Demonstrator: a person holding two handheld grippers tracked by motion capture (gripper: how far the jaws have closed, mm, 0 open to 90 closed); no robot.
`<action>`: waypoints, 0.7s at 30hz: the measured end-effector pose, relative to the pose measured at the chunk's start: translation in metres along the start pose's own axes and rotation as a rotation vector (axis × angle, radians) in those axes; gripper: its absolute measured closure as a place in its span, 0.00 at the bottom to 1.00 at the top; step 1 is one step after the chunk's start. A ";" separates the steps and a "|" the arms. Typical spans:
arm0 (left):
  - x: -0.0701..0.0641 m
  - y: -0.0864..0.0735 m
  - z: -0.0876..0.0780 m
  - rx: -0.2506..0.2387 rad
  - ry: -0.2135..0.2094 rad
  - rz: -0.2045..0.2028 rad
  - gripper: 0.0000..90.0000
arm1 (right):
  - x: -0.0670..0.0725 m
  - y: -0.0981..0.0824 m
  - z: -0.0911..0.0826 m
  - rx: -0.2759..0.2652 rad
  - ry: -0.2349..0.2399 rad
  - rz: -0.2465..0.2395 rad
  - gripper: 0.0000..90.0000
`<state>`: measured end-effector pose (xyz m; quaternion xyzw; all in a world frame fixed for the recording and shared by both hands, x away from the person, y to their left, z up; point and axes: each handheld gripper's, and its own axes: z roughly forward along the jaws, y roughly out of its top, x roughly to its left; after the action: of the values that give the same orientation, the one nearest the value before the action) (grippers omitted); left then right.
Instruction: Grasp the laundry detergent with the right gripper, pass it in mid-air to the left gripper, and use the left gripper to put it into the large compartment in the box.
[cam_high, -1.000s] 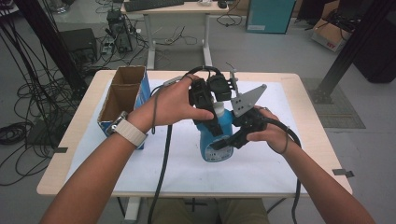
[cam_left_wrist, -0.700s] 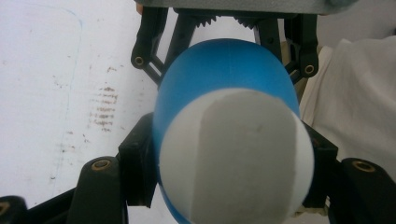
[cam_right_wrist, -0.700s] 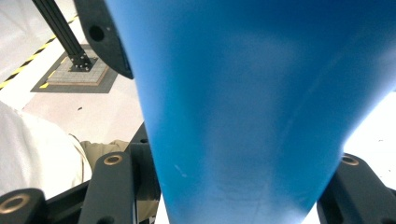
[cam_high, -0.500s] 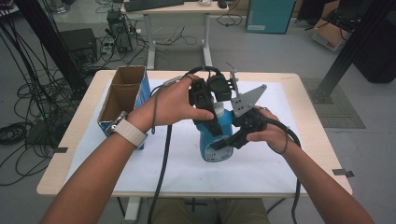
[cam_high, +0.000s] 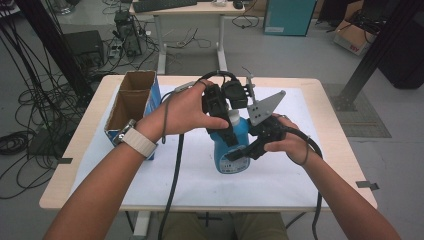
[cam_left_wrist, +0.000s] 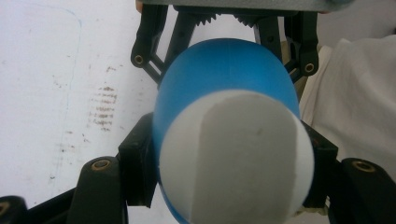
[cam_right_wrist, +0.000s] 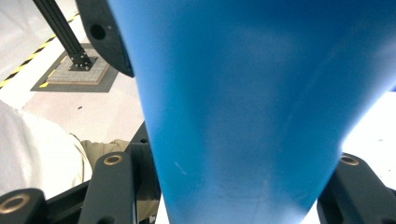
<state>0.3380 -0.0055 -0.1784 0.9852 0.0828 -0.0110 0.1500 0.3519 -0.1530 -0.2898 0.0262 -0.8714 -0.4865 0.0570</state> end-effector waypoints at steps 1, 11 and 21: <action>0.000 0.000 0.000 0.002 -0.002 -0.001 0.42 | 0.000 0.000 0.000 -0.001 -0.001 0.002 0.48; 0.000 -0.001 0.000 -0.001 -0.003 -0.003 0.42 | 0.000 0.000 0.001 -0.003 0.001 0.004 0.48; 0.000 -0.001 -0.001 -0.001 -0.001 -0.002 0.42 | 0.000 0.000 0.001 -0.002 0.001 0.003 0.48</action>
<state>0.3382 -0.0041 -0.1783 0.9850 0.0838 -0.0115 0.1506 0.3518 -0.1523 -0.2899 0.0252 -0.8710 -0.4872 0.0581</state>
